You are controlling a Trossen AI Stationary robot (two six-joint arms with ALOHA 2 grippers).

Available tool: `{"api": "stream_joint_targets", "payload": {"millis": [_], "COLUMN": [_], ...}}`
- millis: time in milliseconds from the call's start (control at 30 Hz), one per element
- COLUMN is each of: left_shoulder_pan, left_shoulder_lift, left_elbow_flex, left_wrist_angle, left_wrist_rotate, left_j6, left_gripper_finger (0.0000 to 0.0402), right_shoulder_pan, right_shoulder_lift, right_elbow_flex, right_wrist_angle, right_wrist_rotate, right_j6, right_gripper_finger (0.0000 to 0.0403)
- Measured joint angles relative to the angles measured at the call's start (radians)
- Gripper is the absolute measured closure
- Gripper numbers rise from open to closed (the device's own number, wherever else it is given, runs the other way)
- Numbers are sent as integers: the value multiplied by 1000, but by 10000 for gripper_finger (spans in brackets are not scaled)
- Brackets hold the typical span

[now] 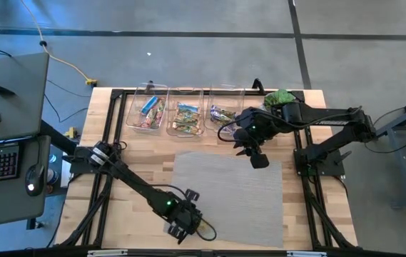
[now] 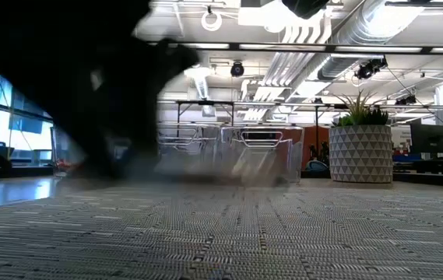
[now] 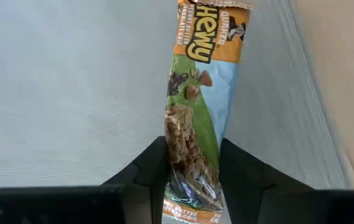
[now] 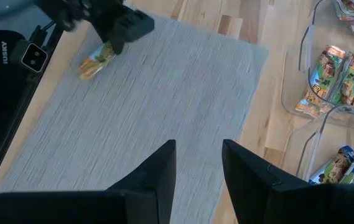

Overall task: Pick and place Granola Bars by type
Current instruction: Put the yellow granola bar into the middle transparent bin

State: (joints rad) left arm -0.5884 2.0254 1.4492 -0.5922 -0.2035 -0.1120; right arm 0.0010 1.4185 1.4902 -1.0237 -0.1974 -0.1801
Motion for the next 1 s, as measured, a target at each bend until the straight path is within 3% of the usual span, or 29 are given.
{"api": "stream_joint_targets", "payload": {"millis": [233, 400, 567, 767, 1000], "left_shoulder_pan": [25, 149, 365, 657, 950], "left_shoulder_lift": [-59, -73, -92, -113, -103], "left_elbow_flex": [173, 297, 326, 305, 254], "left_wrist_angle": [-296, -600, -778, -705, -642], "left_wrist_rotate": [-319, -485, -482, -411, -271], "left_j6": [4, -49, -134, -25, -77], "left_gripper_finger": [287, 286, 285, 285, 285], "right_shoulder_pan": [0, 0, 0, 0, 0], "right_shoulder_lift": [0, 0, 0, 0, 0], "right_elbow_flex": [0, 0, 0, -1, -1], "right_wrist_angle": [0, 0, 0, -2, -5], "right_wrist_rotate": [0, 0, 0, 0, 0], "right_j6": [47, 22, 21, 3, -8], "right_gripper_finger": [289, 289, 289, 289, 289]}}
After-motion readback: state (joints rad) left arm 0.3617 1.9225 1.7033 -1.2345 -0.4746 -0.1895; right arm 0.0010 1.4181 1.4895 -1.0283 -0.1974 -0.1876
